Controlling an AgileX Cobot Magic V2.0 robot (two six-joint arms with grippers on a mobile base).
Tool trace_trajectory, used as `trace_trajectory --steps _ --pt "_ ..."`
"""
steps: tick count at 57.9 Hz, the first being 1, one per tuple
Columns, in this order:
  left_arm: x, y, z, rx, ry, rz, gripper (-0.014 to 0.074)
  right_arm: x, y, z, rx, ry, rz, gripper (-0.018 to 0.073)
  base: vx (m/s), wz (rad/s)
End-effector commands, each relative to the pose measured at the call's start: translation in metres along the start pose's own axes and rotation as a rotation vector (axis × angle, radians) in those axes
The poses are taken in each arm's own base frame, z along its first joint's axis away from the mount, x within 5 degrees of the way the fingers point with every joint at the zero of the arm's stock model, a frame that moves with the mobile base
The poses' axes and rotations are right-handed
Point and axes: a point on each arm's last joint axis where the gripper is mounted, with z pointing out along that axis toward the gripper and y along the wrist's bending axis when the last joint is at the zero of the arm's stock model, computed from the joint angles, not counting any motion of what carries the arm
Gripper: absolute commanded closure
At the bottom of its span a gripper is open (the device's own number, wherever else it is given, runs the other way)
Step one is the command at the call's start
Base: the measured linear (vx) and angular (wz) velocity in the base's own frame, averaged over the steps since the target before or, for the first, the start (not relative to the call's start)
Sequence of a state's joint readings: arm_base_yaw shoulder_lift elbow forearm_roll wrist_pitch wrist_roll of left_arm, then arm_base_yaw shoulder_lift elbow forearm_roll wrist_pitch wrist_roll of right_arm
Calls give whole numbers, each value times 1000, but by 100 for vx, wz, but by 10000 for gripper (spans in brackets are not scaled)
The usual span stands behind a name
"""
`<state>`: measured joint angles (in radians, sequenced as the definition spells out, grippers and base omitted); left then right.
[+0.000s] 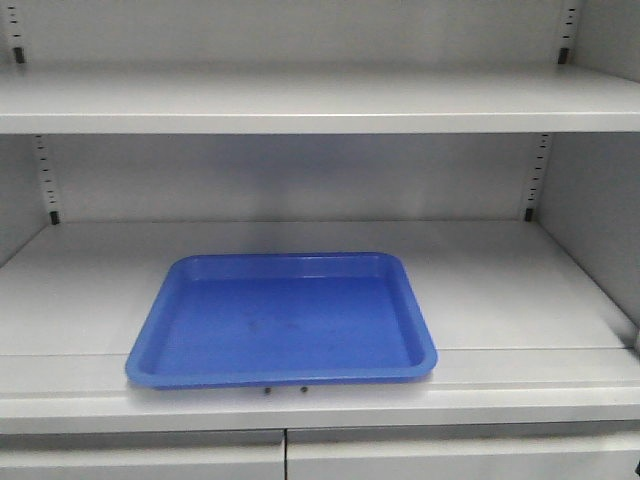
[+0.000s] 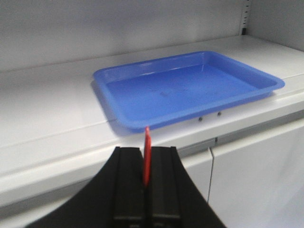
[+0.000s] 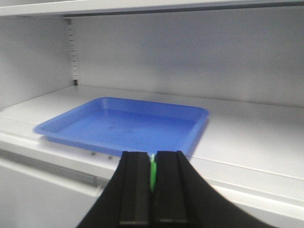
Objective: Sort red and green spoons into left cabinet
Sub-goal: 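Extend both grippers over the blue tray on the shelf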
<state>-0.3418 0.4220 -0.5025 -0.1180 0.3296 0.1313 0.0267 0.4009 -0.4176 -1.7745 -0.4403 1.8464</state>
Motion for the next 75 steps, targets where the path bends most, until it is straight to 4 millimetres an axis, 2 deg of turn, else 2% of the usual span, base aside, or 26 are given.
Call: trace_trajectory --steps 1,15,43,75 --pt "-16 0 -3 -2 -109 -10 596 -9 -2 0 25 -23 -19 564 25 -41" --pt "-16 0 -2 -2 -108 -10 596 -9 -2 0 23 -22 -19 564 24 -18" --pt "-16 0 -2 -2 -108 -10 596 -9 -1 0 19 -21 -19 564 19 16" --pt "-16 0 -2 -2 -108 -10 596 -9 -1 0 19 -21 -19 564 5 5"
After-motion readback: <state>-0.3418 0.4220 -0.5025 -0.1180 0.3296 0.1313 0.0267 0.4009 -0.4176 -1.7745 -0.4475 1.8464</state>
